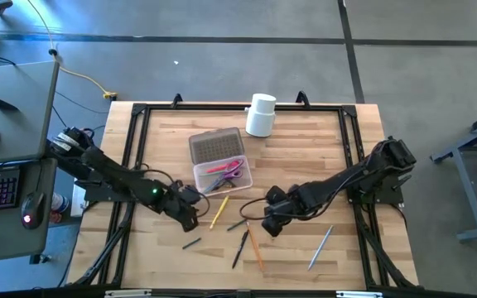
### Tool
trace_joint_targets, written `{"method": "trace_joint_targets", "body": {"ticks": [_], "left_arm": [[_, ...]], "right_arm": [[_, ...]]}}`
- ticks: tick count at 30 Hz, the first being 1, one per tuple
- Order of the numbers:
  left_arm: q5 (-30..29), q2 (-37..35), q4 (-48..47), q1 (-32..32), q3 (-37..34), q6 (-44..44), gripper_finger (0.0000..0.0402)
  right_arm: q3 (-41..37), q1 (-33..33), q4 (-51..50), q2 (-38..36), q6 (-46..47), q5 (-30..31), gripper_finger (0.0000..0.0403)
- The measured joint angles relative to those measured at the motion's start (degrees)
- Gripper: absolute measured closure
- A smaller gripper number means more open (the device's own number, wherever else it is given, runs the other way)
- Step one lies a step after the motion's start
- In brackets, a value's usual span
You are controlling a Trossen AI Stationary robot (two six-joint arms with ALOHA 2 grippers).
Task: Pick & place school supplies into a supply box
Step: Put the light green crayon into the black supply box
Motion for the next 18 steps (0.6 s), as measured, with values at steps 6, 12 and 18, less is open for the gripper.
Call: {"method": "trace_joint_targets", "body": {"ticks": [6, 12, 18], "left_arm": [[0.3, 0.0, 3.6, 3.2, 0.0, 5.6, 0.0229], [0.3, 0.0, 5.0, 7.5, 0.0, 8.8, 0.0229], [4.0, 0.0, 4.9, 11.5, 0.0, 11.6, 0.0229]], "right_arm": [[0.0, 0.0, 1.9, 2.8, 3.4, -2.8, 0.0289], [0.0, 0.0, 5.7, 6.6, 7.3, -7.4, 0.0289], [0.0, -0.4, 6.7, 10.9, 10.6, -12.8, 0.0289]]}}
